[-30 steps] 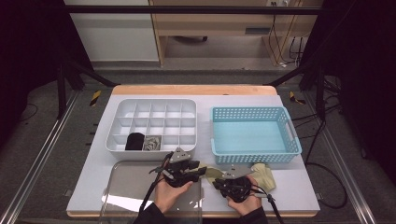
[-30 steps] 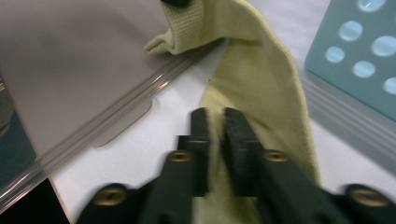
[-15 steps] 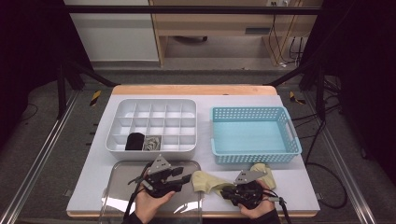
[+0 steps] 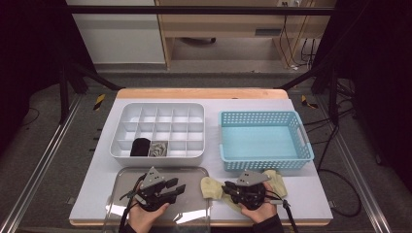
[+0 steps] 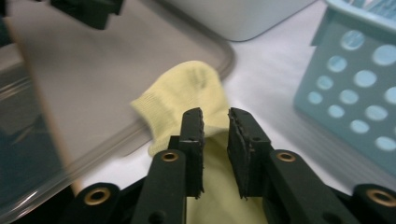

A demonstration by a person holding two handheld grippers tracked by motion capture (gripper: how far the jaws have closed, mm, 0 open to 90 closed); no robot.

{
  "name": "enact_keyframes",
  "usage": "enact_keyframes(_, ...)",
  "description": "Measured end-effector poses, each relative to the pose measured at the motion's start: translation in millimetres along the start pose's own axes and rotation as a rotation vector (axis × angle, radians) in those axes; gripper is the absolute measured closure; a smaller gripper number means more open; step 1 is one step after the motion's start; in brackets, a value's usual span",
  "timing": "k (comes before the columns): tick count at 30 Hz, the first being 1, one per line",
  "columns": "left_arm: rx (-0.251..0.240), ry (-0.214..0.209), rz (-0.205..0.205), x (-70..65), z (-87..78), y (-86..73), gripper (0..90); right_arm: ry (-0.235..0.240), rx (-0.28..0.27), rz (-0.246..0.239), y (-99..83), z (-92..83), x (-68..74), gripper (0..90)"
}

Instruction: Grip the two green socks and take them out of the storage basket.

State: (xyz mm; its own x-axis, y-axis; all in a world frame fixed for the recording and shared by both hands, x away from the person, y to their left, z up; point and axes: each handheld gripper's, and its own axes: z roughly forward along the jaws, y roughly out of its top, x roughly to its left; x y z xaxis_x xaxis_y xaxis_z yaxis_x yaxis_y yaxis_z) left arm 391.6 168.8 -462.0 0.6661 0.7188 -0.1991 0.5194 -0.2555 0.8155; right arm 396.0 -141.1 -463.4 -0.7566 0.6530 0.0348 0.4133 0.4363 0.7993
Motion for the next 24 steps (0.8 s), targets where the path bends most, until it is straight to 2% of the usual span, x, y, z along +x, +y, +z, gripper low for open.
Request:
enact_keyframes(3,0.006,-0.013,0.009,-2.8,1.9,-0.6,57.9,-0.032,-0.013,0.022,1.0,4.2,-7.0,83.5)
enact_keyframes(9,0.014,-0.036,0.019,-3.4,4.7,-1.6,60.0,-0.03,-0.016,0.064,-1.3,2.9,-16.9,86.8)
enact_keyframes(12,0.027,-0.013,0.033,-4.8,4.0,-2.2,62.1,-0.024,-0.009,0.062,-1.6,4.7,-17.8,85.7)
enact_keyframes(14,0.028,0.01,0.041,-5.1,3.1,-2.1,62.4,-0.008,0.008,0.052,-1.9,5.8,-16.7,78.8)
enact_keyframes(15,0.017,0.027,0.048,-3.8,1.9,-2.1,63.0,0.001,0.012,0.049,-1.8,5.9,-16.2,78.2)
enact_keyframes(20,-0.003,0.046,0.049,-1.3,-0.1,-2.3,64.3,0.005,0.019,0.037,-1.4,6.1,-18.7,76.5)
enact_keyframes(23,-0.005,0.044,0.043,-0.5,-0.6,-2.1,65.9,0.006,0.031,0.042,-1.3,7.5,-22.7,88.9)
enact_keyframes(24,-0.009,0.039,0.041,-0.5,-0.3,-2.2,66.1,0.006,0.028,0.056,-1.8,7.9,-24.5,90.0)
